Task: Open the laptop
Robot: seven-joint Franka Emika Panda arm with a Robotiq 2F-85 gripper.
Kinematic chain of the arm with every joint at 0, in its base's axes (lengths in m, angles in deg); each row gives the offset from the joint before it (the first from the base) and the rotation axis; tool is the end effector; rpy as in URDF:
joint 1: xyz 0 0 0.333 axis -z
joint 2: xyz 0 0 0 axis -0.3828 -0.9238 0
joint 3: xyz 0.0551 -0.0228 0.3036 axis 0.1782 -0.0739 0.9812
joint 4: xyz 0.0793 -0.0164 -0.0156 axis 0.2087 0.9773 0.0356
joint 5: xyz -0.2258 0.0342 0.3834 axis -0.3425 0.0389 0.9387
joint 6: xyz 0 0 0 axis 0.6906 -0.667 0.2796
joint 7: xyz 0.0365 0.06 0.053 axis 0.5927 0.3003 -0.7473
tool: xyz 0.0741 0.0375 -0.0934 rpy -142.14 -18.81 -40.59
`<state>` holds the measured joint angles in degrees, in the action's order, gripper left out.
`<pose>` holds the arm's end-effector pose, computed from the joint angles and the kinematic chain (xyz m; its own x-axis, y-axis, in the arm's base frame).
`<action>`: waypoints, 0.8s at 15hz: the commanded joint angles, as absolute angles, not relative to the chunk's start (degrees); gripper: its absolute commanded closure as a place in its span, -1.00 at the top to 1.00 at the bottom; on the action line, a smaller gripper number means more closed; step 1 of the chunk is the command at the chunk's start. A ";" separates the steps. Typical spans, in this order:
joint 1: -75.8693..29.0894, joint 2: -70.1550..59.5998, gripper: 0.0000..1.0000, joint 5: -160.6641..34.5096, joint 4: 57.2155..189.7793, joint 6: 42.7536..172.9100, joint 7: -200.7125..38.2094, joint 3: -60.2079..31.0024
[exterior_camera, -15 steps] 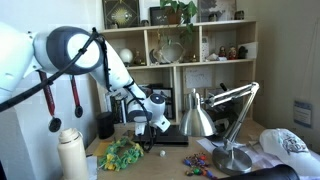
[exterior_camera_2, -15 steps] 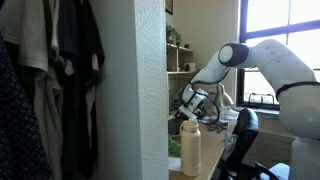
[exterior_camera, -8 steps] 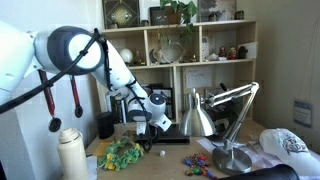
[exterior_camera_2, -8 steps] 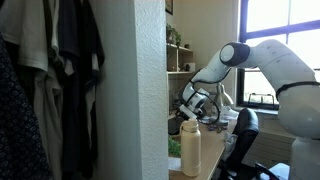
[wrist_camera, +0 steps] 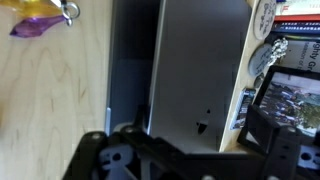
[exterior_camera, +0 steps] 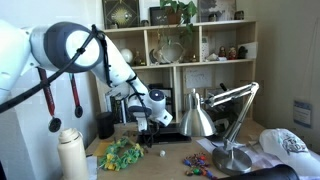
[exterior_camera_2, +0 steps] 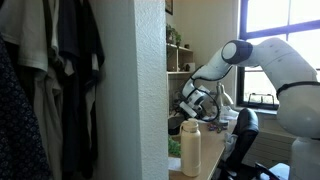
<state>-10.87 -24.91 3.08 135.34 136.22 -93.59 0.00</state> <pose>0.7004 -0.0598 0.1535 0.5630 -0.8253 0.0444 -0.6321 -0.4646 -0.6202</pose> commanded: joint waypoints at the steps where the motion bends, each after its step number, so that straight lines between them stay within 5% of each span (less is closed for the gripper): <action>1: -9.57 -21.41 1.00 7.14 134.48 137.66 -98.13 3.61; 12: -9.03 -18.12 1.00 11.45 130.26 140.37 -109.09 9.35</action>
<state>-9.04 -18.60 8.67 132.52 139.36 -105.83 6.79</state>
